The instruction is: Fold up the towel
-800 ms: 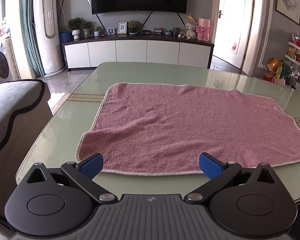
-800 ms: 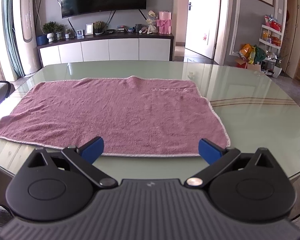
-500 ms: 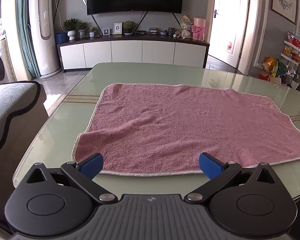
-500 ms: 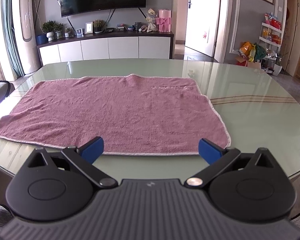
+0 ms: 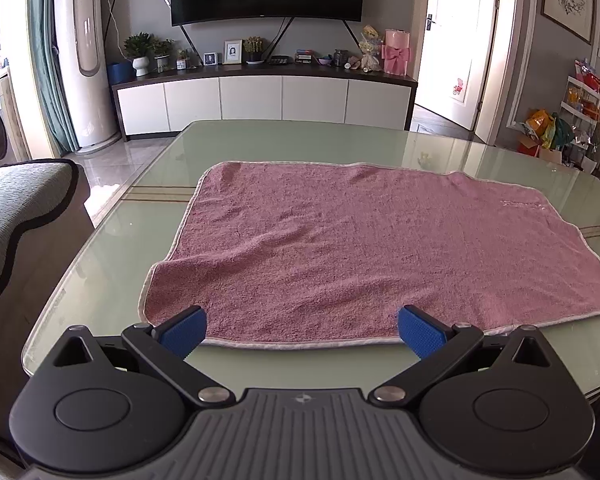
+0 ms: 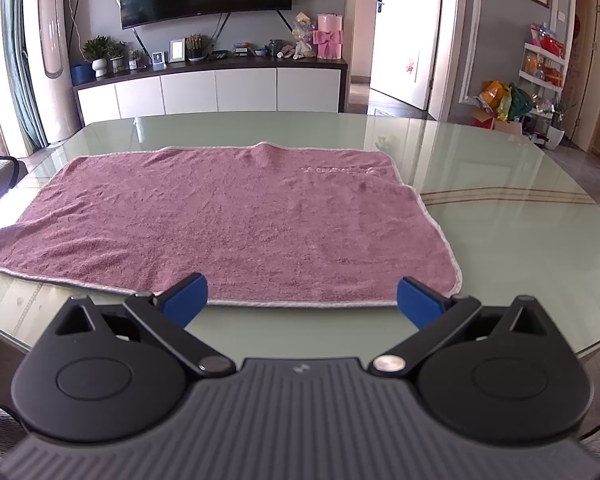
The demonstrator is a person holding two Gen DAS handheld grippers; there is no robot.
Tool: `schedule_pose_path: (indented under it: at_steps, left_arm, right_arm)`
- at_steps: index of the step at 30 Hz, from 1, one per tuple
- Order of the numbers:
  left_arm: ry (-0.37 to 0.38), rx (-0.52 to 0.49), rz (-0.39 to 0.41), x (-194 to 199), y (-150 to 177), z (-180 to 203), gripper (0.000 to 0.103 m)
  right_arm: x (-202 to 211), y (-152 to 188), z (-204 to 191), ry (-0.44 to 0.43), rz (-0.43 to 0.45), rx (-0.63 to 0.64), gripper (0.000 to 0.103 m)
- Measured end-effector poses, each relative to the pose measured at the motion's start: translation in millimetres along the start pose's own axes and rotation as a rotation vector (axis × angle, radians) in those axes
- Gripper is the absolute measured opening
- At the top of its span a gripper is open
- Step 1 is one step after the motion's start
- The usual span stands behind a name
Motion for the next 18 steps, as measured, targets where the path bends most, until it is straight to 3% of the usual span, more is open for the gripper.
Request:
schedule_pose_path:
  at_steps: [18]
  left_arm:
    - [-0.022, -0.019, -0.009, -4, 3, 8, 0.103]
  right_arm:
    - [15, 40, 24, -0.004, 0.010, 0.004, 0.103]
Point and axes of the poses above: each gripper's, at about its wrist camera, not at the fingertips, and x roughly against the way its jaws point, z to its right, y to its underside, the point moved 1 cm from there along -x, roughly the way its jaws point, and after that the axes turned 9 degrees about -y, right-handed, at the moved point
